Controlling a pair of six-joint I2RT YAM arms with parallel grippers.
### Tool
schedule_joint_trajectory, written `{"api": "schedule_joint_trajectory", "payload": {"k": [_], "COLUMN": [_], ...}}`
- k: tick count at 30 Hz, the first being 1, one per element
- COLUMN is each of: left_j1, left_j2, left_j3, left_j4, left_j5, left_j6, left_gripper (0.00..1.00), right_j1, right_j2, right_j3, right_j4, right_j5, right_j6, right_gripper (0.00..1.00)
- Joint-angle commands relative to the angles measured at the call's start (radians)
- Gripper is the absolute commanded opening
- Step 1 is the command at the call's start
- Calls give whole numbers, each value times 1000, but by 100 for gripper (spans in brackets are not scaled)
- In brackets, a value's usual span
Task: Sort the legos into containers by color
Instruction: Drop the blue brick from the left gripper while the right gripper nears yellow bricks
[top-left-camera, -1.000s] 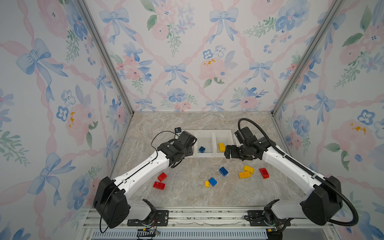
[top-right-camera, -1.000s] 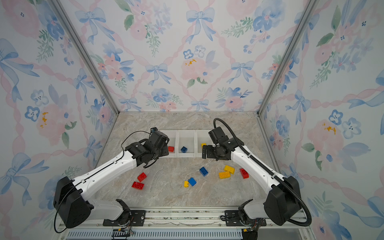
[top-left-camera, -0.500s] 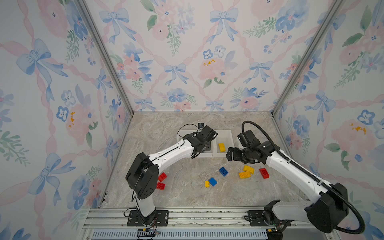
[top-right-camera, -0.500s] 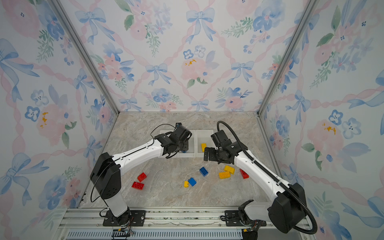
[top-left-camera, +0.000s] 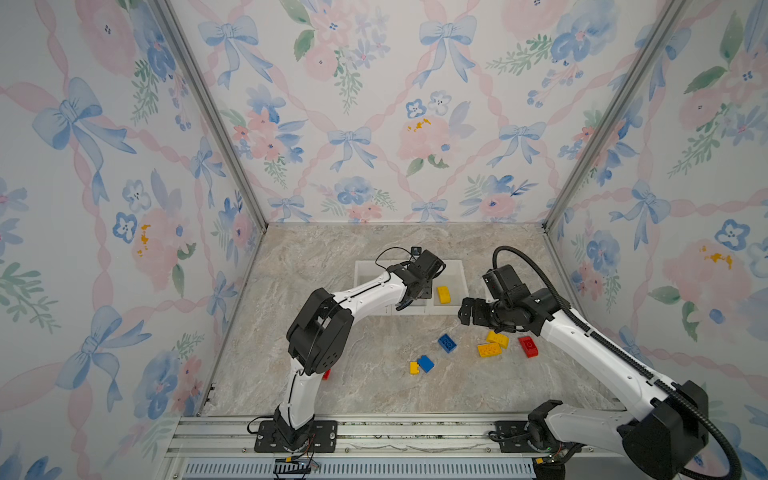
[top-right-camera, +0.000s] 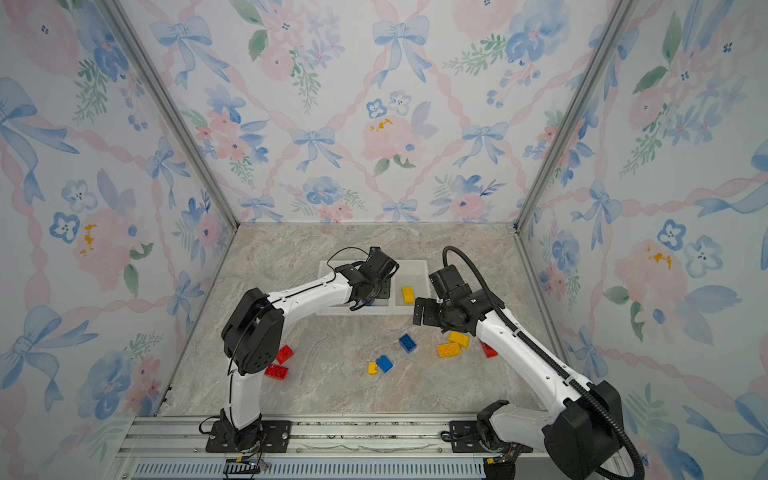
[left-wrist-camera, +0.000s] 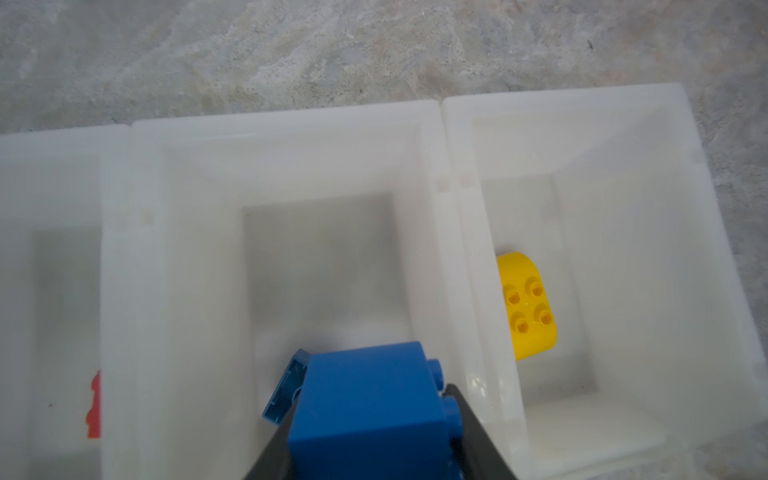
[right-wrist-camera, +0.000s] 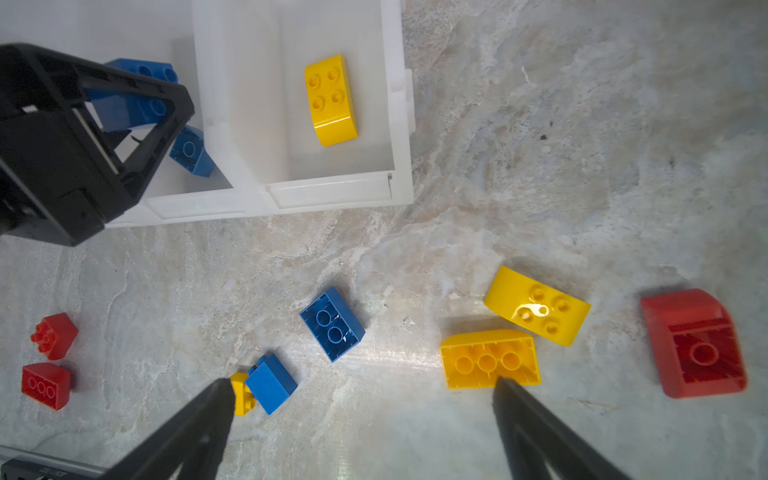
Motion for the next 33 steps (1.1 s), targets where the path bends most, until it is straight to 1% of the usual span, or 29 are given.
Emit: {"api": "schedule_joint_trajectory", "payload": {"k": [1,6,10,16,21,27,33], "left_j1": [6,7,7,7,7,6,6], "left_j2": [23,30,28,16,-9,-70,-154], "left_j3": [31,32,34,32,28,6,-37], "left_j4": [7,6,6,5,5,4,5], "left_j5": [9,0,-6,-10,-16,-26,-40], "left_j6": [27,29,26,22,21,19,11], "left_gripper": [39,58,67,70,71,72,76], "right_j1": [-16,-31,-42,-51,-51,-46,-42], "right_j2": [-23,-29,-32,-24,-9,17,38], "right_j3": [-14,-17,-19,-23,-22,-34,-60], "right_j4": [-34,-35,-35,-40,-55,-114,-126], "right_j5": [8,-1,-7,-13,-8,25,14], "right_j6": [3,-1,-3,7,34,203,388], "right_gripper": [100,100,100,100,100,100,99]}}
